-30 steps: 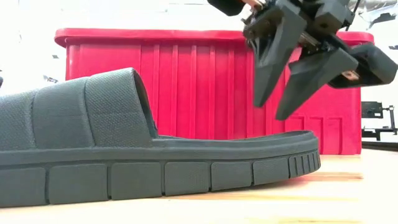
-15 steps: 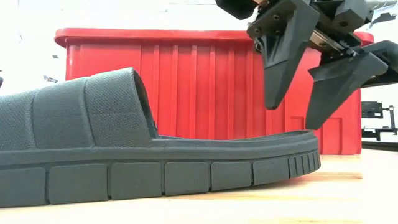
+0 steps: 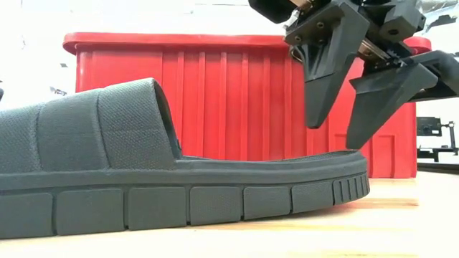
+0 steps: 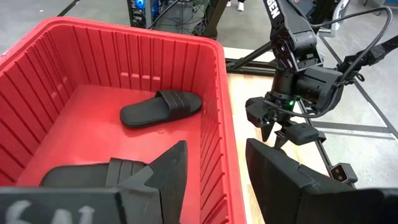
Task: Pick and place slides into bin
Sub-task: Put the slide into the organizer bin
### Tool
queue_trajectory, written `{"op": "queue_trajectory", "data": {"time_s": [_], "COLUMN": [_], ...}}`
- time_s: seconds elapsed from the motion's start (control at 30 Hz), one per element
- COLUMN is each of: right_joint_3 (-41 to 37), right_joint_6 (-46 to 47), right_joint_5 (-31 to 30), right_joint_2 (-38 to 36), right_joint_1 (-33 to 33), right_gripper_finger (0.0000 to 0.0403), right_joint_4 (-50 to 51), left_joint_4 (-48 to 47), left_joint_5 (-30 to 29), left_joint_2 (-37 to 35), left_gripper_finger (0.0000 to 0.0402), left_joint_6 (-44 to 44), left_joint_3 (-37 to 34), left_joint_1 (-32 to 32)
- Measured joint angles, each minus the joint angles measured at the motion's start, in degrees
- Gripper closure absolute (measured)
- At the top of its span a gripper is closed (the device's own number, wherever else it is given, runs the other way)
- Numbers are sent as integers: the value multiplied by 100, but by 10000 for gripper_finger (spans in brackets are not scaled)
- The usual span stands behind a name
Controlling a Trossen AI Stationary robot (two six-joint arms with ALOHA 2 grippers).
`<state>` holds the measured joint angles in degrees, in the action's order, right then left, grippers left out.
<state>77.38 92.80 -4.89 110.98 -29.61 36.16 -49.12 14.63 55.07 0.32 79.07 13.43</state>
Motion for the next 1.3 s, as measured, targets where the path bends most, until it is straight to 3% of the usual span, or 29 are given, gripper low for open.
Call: {"op": "queue_trajectory", "data": {"time_s": [0.63, 1.03, 1.2, 1.3], "right_joint_3": [0, 24, 35, 21], "right_joint_6": [-190, -21, 304, 221], "right_joint_5": [-769, -755, -617, -613], "right_joint_2": [14, 881, 974, 933], "right_joint_1": [-350, -375, -376, -376], "right_gripper_finger": [212, 215, 251, 318], "right_joint_4": [6, -951, -944, -958], "left_joint_4": [11, 13, 13, 13], "left_joint_5": [-2, 1, -2, -2], "left_joint_2": [0, 2, 2, 2], "left_gripper_finger": [248, 248, 248, 248], "left_joint_6": [-9, -10, -11, -11], "left_joint_3": [0, 1, 0, 0], "left_joint_1": [-1, -1, 0, 0]}}
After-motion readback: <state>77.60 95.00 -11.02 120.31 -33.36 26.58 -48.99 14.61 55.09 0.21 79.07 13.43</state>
